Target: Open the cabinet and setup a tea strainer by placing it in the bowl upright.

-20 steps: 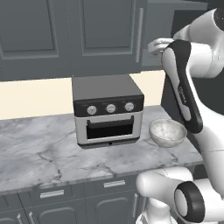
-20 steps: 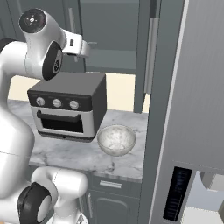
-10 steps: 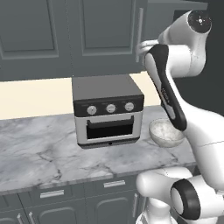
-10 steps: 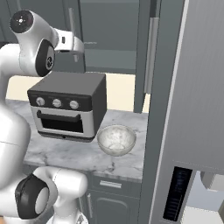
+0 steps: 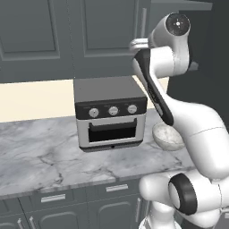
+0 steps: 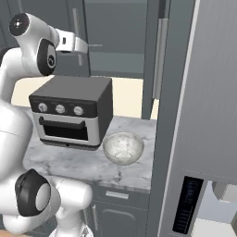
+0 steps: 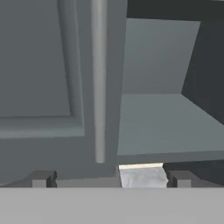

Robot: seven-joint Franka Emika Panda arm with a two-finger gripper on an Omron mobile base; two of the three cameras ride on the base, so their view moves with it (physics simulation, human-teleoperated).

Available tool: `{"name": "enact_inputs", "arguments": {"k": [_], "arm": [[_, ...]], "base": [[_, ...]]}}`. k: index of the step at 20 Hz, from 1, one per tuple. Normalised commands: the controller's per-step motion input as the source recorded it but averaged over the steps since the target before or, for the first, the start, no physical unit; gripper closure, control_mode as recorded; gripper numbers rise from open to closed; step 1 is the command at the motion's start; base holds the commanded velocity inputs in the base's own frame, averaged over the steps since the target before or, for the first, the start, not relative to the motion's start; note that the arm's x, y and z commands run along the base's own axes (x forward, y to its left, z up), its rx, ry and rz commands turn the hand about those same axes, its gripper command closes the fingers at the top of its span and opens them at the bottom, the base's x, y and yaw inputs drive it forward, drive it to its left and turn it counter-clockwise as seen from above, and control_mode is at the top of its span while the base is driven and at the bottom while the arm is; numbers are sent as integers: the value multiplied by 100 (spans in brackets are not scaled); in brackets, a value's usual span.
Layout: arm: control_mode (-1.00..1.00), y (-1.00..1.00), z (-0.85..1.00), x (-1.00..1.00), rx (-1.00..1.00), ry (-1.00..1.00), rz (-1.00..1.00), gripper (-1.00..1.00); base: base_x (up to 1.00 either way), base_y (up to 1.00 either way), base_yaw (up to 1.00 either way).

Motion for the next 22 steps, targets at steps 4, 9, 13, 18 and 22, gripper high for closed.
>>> {"name": "enact_inputs", "arguments": {"k": [4,9,13,18,22], "arm": [[-100,0,0,43,0,0,-1,-100],[-100,-1,-4,50,0,2,0,-100],[-100,0,-8,41,0,0,0,-100],[-100,2,-9,37,0,0,0,-100],[-100,0,-18,41,0,0,-1,-100]], "base": [[0,0,0],[0,0,0],[0,0,0],[0,0,0],[0,0,0]]}}
